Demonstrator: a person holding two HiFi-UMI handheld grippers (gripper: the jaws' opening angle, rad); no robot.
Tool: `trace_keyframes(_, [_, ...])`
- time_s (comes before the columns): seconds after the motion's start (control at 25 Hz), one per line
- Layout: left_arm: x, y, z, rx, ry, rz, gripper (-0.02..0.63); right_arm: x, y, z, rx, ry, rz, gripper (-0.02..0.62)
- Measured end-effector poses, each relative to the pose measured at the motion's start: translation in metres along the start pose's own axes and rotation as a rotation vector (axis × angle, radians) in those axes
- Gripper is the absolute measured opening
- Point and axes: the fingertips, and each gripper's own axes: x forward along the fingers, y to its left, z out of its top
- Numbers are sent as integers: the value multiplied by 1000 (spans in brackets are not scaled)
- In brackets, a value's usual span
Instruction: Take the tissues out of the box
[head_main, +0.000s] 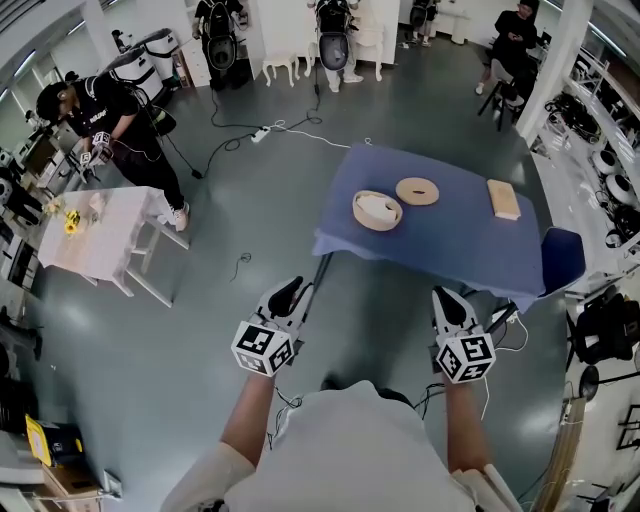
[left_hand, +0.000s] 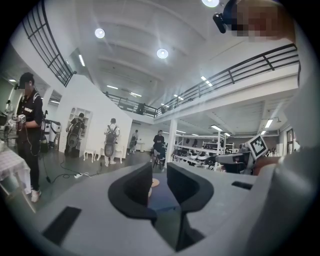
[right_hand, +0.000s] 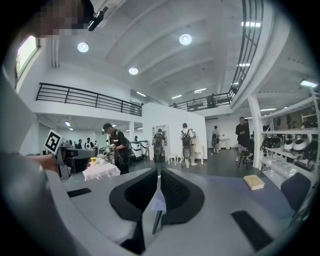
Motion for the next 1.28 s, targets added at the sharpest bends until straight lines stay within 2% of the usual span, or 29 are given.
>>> trace_keyframes(0.48, [24,21,-7,-28,28,-33,97,15,0,-6,-2,14,-24,44])
trace_keyframes(0.72, [64,19,-10,-26,38,-26,97,38,-43,-15,20,33,-22,44])
trace_keyframes(1.04, [135,43,-6,-23,57,-9,97,112,-91,-9,30,55,23,44])
trace_keyframes(1.28, [202,53,-5,-21,74,-2,97,161,-149,-11,46,85,33,44])
